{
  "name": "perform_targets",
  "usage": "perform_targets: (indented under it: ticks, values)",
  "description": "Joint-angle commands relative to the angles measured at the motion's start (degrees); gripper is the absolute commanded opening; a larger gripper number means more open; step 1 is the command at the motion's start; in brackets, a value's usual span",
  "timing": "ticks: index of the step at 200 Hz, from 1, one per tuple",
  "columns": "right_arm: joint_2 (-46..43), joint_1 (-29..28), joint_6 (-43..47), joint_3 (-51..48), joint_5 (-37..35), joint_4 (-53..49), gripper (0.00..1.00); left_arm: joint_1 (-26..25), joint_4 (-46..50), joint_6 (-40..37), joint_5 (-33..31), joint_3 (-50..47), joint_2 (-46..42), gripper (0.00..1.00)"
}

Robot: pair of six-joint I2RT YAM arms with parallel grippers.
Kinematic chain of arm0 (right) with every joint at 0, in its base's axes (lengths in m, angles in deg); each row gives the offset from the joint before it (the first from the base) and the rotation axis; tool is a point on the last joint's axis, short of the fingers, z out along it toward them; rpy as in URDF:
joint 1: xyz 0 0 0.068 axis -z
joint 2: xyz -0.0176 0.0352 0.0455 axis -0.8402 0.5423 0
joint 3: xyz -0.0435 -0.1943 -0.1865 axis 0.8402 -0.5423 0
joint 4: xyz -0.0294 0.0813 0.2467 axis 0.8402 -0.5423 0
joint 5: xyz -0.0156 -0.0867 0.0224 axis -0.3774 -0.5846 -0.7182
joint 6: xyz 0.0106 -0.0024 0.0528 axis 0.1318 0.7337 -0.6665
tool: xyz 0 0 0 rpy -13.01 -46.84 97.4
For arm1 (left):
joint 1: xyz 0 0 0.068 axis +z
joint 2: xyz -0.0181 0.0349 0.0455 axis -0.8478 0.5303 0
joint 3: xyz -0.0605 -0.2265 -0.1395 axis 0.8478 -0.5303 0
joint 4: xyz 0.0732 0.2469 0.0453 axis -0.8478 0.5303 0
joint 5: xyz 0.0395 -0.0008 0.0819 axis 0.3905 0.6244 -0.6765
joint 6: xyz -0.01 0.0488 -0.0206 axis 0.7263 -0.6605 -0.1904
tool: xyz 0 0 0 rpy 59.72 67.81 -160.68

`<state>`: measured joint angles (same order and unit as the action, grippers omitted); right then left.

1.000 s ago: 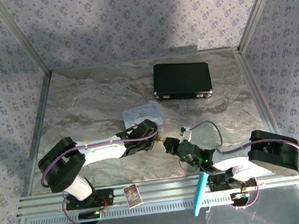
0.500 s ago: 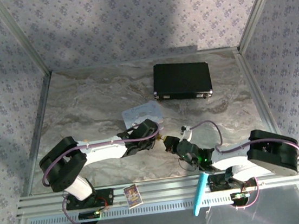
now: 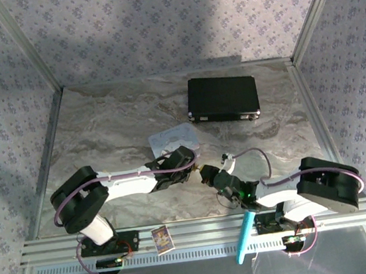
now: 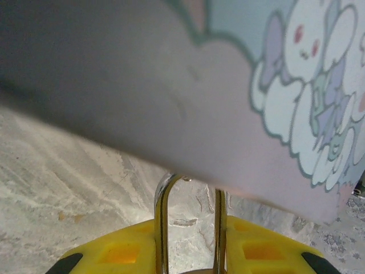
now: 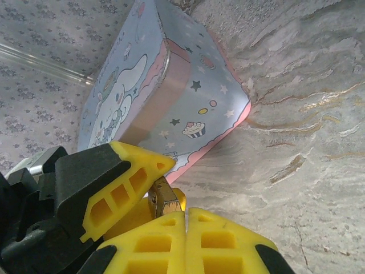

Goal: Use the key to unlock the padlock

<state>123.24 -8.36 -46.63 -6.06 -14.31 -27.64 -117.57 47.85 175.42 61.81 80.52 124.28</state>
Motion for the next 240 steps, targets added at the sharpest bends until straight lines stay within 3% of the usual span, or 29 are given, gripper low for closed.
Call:
perform_targets:
  ticks: [1, 194, 240]
  values:
    - [2.9, -0.2, 1.0, 3.1, 0.7, 3.0, 0.0, -2.6, 3.0, 13.4, 12.4, 0.6, 3.3, 0.09]
    - [9.2, 0.1, -1.5, 3.2, 0.4, 6.2, 0.0, -2.5, -5.1, 14.7, 14.0, -1.6, -0.2, 0.05]
    - [9.0, 0.1, -1.1, 2.9, 0.4, 7.4, 0.0, -2.1, -0.9, 12.6, 14.2, -1.6, -1.2, 0.05]
